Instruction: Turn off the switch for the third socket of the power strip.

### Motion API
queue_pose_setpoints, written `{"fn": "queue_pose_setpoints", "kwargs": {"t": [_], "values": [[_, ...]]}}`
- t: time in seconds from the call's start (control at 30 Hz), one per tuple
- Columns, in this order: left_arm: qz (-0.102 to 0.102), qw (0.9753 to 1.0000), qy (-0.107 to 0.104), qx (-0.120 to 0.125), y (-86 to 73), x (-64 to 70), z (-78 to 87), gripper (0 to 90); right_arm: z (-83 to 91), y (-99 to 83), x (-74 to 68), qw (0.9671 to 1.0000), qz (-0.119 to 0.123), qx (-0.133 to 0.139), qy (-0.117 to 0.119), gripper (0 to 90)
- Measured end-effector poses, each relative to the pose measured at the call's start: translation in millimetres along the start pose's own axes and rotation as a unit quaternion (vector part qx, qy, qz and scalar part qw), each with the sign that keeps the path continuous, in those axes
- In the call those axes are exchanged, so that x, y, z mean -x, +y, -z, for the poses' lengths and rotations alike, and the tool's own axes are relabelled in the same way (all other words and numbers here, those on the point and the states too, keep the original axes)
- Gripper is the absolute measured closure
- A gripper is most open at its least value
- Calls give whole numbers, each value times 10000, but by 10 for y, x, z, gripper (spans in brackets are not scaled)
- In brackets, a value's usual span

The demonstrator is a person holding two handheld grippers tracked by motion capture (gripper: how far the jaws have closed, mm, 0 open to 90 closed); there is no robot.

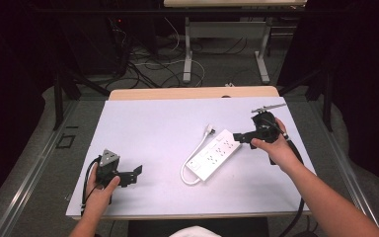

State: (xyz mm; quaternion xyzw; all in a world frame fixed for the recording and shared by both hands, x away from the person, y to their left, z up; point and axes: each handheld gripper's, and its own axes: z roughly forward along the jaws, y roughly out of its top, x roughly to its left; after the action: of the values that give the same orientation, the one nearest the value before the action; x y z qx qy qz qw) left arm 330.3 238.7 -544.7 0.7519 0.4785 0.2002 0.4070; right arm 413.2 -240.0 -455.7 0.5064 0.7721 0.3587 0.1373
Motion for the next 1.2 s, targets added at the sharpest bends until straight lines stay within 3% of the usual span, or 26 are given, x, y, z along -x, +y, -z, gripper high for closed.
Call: {"fn": "queue_pose_setpoints", "kwargs": {"t": [0.5,0.77,1.07,1.2], "values": [[18,10000,-1,10,1,2,0,14,249,-297,57,9998,10,188,8,0],[20,10000,3,6,0,-4,5,14,258,-523,95,9996,-118,249,1,0],[50,10000,8,12,-1,-3,6,15,207,-796,180,9992,-82,331,-208,0],[46,10000,-34,-32,2,-8,12,14,197,-909,212,9985,-205,424,-266,0]]}}
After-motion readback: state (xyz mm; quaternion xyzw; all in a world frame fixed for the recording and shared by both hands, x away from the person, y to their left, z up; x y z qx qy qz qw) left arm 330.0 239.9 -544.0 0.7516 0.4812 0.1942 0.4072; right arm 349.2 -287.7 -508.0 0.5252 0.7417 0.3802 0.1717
